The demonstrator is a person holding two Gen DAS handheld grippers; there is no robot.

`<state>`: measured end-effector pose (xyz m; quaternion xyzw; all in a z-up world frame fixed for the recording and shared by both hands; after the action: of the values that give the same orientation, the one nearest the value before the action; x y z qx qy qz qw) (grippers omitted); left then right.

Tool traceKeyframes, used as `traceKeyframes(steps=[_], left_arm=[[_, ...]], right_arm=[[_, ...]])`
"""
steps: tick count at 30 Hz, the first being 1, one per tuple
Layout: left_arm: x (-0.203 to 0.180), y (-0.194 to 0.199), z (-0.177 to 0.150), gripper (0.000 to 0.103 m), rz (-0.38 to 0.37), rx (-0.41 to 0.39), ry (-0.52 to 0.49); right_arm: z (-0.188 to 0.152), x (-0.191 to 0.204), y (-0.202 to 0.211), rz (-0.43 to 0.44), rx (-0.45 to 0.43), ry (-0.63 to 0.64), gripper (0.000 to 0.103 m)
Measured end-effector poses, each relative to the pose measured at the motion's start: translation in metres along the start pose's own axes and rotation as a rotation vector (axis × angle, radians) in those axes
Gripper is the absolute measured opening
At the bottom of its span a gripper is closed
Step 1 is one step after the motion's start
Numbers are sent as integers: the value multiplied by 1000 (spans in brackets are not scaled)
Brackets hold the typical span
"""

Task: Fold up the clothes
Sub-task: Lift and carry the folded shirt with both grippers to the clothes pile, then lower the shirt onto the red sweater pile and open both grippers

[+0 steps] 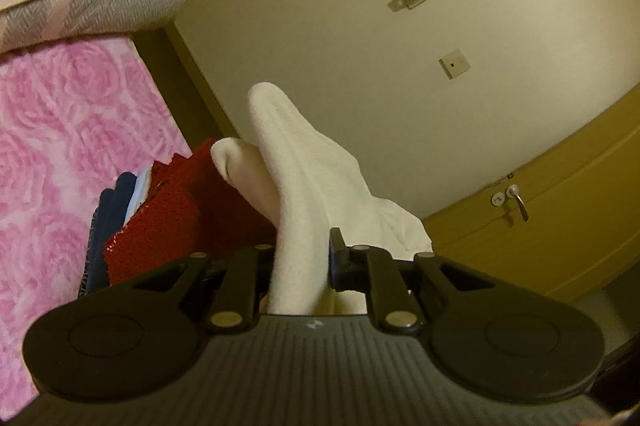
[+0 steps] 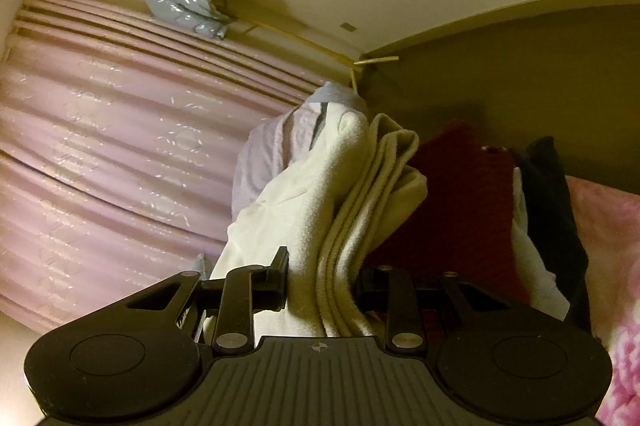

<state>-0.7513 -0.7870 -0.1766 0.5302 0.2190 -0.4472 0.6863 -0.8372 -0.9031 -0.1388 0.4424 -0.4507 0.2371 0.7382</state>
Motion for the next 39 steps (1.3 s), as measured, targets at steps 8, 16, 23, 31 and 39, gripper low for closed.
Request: traceKeyframes(steps=[8,16,23,31,39], left_arm=[[30,-26,1,23,60,37,-3],[24,34,11,29,265,-126,25],[-43,15,35,22,315,-45,-196],[-16,-55,39,15,428,5,-173],[-41,4,19,12,445,-97,-192]], right_arm=[[-7,-21,-13,-154,-41,3,43],[-7,17,11,-511,-215,50,70],[3,83,-20,-593,-212,325,68],[8,46,-87,-774,-58,434,49],[-16,78,-22,-715,-186,376,49]])
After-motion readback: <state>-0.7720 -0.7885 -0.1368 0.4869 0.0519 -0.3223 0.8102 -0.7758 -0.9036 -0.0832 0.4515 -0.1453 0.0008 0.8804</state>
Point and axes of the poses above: each gripper's, at about its wrist camera, not at the fingertips, and y roughly against the way its jaws point, x to its left, z to its top, the point moved 1 cm from there along -y, roughly the way its jaws point, and after that the axes turned 13 degrees about x, right-handed, at the moved point
